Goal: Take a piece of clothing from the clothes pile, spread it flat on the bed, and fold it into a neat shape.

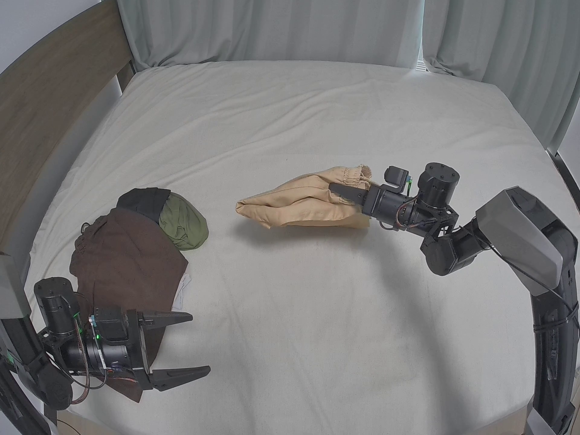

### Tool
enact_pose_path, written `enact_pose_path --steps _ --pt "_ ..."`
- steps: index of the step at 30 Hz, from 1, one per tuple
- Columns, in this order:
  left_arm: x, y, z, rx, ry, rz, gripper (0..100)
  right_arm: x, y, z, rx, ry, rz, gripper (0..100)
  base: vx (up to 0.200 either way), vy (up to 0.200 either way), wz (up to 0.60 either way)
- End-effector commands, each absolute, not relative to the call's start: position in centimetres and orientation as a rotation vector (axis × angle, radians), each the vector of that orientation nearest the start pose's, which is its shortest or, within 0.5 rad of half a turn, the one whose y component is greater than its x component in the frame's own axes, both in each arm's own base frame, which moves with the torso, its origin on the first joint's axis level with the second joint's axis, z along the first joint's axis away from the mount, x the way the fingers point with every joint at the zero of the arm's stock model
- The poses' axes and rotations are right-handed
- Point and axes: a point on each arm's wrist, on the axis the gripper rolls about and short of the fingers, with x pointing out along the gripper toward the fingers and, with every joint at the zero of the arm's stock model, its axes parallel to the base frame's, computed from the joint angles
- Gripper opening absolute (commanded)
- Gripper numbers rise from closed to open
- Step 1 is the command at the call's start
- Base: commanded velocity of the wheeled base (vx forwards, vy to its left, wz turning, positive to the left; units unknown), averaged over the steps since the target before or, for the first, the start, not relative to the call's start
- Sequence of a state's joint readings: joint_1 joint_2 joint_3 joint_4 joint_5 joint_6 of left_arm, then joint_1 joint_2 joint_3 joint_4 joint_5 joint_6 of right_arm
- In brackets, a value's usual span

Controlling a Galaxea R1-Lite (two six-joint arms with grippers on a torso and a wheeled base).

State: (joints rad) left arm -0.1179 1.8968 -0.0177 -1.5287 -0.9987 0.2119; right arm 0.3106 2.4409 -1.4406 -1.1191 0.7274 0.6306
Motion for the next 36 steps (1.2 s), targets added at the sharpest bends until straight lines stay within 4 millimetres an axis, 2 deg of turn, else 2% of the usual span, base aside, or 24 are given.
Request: enact_pose_path --steps 1,10,14,16,20,27,32,36 --pt "19.4 -4.2 6.2 0.023 0.231 -1.133 100 46.0 15.9 10.5 0.542 0.182 1.038 0 0.000 0.000 0.00" --pt "19.4 -4.2 6.1 0.021 0.233 -1.133 100 47.8 15.7 14.5 0.529 0.120 1.041 0 0.000 0.000 0.00" --pt "19.4 -4.2 6.1 0.020 0.233 -1.133 100 48.4 15.8 15.4 0.528 0.108 1.040 0 0.000 0.000 0.00" --pt "19.4 -4.2 6.0 0.019 0.236 -1.136 100 49.0 15.9 15.1 0.529 0.109 1.036 0 0.000 0.000 0.00" --pt "19.4 -4.2 6.0 0.019 0.237 -1.136 100 49.9 15.8 13.9 0.529 0.107 1.029 0 0.000 0.000 0.00" --pt "19.4 -4.2 6.0 0.018 0.237 -1.139 100 51.1 15.5 8.9 0.552 0.195 0.993 0 0.000 0.000 0.00" --pt "19.4 -4.2 6.1 0.027 0.228 -1.140 100 49.5 15.2 5.1 0.572 0.296 0.965 0 0.000 0.000 0.00" --pt "19.3 -4.3 6.1 0.030 0.228 -1.146 100 47.7 15.1 3.2 0.579 0.336 0.959 0 0.000 0.000 0.00"
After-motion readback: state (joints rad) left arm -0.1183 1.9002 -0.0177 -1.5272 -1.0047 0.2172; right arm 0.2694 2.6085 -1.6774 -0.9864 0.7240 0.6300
